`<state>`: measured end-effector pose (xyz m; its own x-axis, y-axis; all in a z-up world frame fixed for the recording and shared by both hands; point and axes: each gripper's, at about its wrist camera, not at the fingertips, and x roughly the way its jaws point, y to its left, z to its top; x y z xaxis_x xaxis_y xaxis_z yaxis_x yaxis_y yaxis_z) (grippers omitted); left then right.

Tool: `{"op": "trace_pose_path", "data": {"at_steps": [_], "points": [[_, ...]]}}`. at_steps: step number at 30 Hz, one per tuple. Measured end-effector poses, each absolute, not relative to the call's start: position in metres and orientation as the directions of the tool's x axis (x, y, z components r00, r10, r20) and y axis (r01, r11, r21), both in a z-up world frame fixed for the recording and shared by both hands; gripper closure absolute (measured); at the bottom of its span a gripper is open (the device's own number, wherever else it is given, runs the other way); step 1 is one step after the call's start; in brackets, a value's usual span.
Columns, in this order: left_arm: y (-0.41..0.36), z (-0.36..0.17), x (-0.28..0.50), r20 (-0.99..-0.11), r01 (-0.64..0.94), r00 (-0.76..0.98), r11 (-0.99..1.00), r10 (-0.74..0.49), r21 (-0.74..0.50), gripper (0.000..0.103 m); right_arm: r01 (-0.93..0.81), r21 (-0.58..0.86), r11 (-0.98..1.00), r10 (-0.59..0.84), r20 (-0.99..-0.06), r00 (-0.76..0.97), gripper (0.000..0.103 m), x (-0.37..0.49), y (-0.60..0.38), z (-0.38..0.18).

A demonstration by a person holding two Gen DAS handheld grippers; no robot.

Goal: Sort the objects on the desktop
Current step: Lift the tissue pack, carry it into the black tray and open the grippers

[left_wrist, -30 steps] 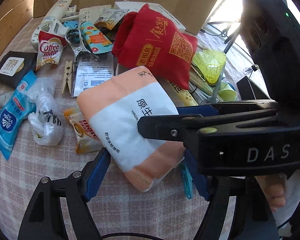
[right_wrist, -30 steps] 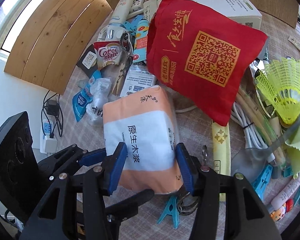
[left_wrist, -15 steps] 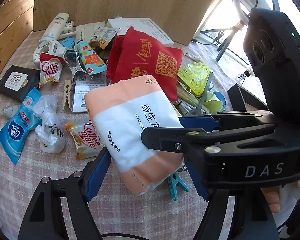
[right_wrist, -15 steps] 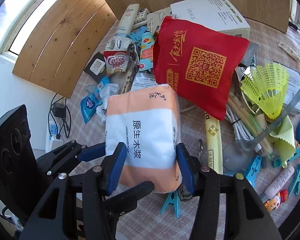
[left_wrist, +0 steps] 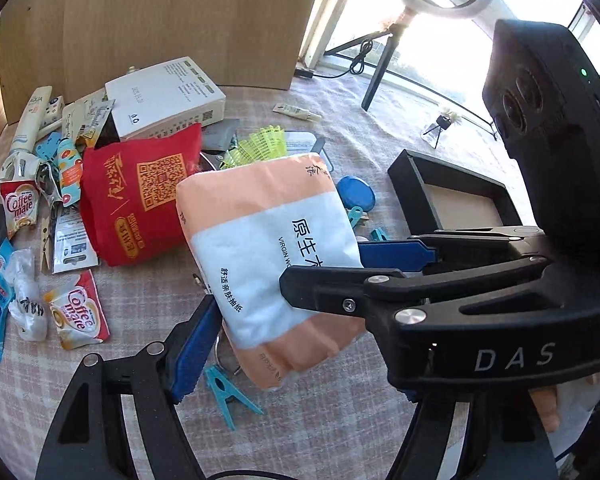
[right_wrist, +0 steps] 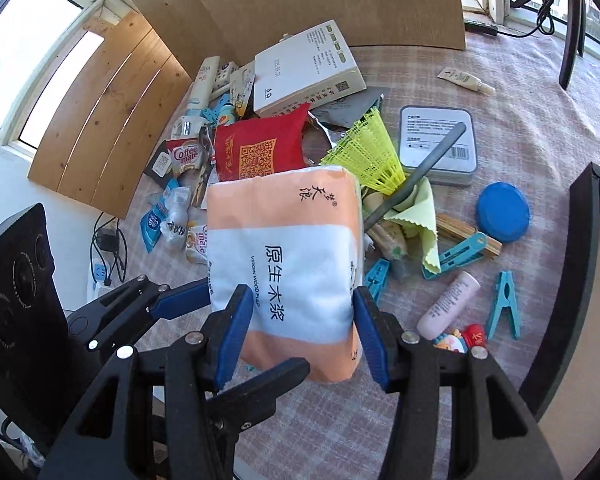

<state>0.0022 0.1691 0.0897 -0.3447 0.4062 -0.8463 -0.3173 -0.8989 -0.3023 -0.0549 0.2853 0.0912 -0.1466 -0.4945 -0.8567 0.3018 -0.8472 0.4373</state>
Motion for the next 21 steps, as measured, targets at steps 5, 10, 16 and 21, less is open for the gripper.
{"op": "trace_pose_path", "data": {"at_steps": [5,10,16,21], "points": [[0.213,0.102,0.01,-0.832,-0.377,-0.331,-0.871,0.444,-0.315,0.031,0.285,0.4,-0.871,-0.46,-0.867,-0.19,0.051,-0.04,0.328,0.105],[0.282,0.109,0.021,-0.815,-0.477,-0.291,-0.814,0.502,-0.331,0.031,0.211,0.354,-0.911,-0.4,-0.883,-0.247,0.051,-0.019,0.395,0.118],[0.373,0.112,0.042,-0.807,-0.592,-0.202,-0.726,0.555,-0.351,0.031,0.076,0.323,-0.943,-0.331,-0.898,-0.291,0.051,0.014,0.488,0.122],[0.432,0.112,0.059,-0.815,-0.662,-0.153,-0.67,0.559,-0.335,0.032,-0.018,0.28,-0.96,-0.26,-0.912,-0.317,0.051,0.037,0.551,0.125]]}}
